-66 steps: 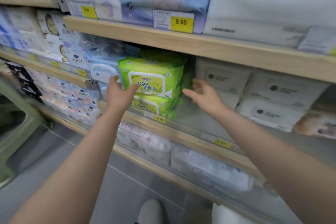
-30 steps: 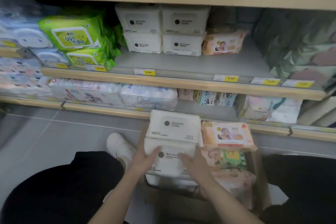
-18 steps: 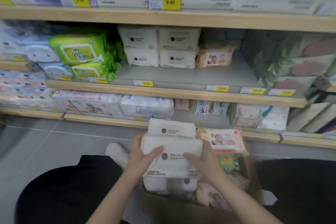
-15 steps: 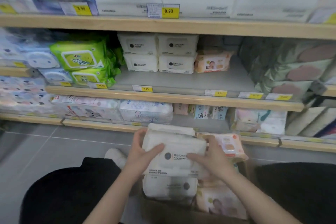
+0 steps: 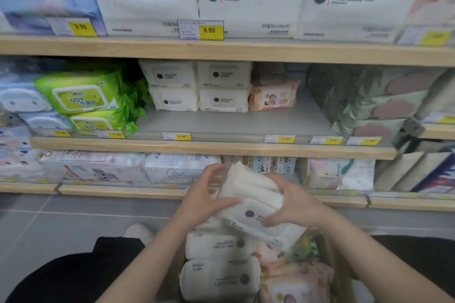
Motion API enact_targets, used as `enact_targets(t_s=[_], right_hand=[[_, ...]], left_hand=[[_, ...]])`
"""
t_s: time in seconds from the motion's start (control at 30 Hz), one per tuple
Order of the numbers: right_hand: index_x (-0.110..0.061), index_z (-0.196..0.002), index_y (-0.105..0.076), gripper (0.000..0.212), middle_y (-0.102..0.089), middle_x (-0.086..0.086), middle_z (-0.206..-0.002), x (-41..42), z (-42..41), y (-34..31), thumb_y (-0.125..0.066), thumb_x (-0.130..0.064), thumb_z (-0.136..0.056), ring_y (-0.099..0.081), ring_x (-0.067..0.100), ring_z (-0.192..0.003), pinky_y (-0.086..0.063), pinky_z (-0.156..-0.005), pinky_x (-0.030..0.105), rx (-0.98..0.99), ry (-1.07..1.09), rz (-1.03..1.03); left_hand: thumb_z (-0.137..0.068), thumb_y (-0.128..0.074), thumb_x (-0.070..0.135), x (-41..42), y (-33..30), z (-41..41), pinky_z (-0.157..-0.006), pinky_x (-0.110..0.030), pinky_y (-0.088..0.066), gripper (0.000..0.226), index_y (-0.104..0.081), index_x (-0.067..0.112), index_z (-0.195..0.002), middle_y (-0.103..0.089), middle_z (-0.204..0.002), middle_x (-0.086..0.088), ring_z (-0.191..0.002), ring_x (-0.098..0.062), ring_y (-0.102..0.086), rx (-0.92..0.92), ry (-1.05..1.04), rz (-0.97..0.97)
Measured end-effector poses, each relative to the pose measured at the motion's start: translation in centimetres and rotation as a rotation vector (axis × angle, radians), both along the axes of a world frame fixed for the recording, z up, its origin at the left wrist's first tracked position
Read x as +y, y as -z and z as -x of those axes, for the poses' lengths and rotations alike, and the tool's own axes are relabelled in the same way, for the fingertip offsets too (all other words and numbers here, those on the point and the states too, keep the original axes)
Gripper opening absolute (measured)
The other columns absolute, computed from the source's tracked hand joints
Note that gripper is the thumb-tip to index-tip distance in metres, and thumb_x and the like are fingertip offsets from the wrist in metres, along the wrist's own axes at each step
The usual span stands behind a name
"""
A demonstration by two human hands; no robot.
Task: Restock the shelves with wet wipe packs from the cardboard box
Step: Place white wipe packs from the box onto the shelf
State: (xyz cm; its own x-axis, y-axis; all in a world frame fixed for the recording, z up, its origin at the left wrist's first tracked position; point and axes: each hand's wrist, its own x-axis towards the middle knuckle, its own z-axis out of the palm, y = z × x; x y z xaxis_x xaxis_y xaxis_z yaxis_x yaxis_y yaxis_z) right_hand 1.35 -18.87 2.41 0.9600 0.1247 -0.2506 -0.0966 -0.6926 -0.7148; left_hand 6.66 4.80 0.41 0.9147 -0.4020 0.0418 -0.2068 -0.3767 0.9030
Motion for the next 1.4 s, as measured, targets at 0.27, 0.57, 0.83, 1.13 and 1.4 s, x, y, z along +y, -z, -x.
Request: enact_targets(t_s=[0.27, 0.57, 0.83, 1.13, 1.4], right_hand=[[-0.039, -0.130, -0.038, 0.100, -0.055, -0.017, -0.113, -7.5, 0.0, 2.6, -0.087, -0.045, -0.043, -0.053, 0.009, -0.105, -0.047, -0.086, 0.031, 0.071, 0.313, 0.070], [-0.037, -0.125, -0.043, 0.099, -0.060, -0.014, -0.109, -9.5, -0.4, 5.1, -0.084, -0.053, -0.036, -0.058, 0.011, -0.101, -0.052, -0.086, 0.036, 0.147, 0.392, 0.066], [-0.042, -0.117, -0.039, 0.084, -0.060, -0.017, -0.101, -9.1, -1.1, 2.7, -0.087, -0.041, -0.048, -0.058, 0.011, -0.096, -0.051, -0.083, 0.035, 0.104, 0.367, 0.085], [-0.041, -0.121, -0.042, 0.089, -0.058, -0.016, -0.105, -3.7, -6.8, -2.8, -0.086, -0.043, -0.043, -0.056, 0.013, -0.099, -0.049, -0.086, 0.037, -0.077, 0.226, 0.211], [-0.038, -0.135, -0.034, 0.098, -0.053, -0.008, -0.127, 4.6, -17.2, -7.3, -0.085, -0.046, -0.051, -0.051, 0.022, -0.114, -0.046, -0.092, 0.041, -0.260, 0.025, 0.392]], left_hand=[[-0.048, -0.075, 0.069, -0.4, 7.9, -4.7, -0.112, -0.032, -0.021, 0.120, -0.016, 0.033, -0.146, -0.024, -0.149, 0.008, -0.137, -0.016, -0.023, -0.179, 0.360, -0.847], [-0.058, -0.070, 0.057, -2.7, 8.4, -5.7, -0.107, -0.041, -0.023, 0.128, 0.021, 0.032, -0.145, -0.025, -0.141, -0.007, -0.127, -0.028, -0.027, -0.380, 0.577, -1.191], [-0.057, -0.059, 0.067, -1.2, 4.8, -5.8, -0.101, -0.038, -0.030, 0.121, 0.019, 0.036, -0.143, -0.030, -0.134, -0.005, -0.120, -0.025, -0.031, -0.372, 0.477, -1.107], [-0.046, -0.050, 0.076, 7.9, -1.8, -8.2, -0.092, -0.044, -0.038, 0.120, 0.009, 0.038, -0.143, -0.045, -0.120, -0.005, -0.113, -0.030, -0.045, -0.568, 0.098, -1.009], [-0.047, -0.068, 0.061, 14.5, -2.9, -10.7, -0.091, -0.039, -0.036, 0.128, 0.012, 0.040, -0.144, -0.036, -0.112, -0.001, -0.109, -0.025, -0.038, -0.387, -0.138, -0.930]])
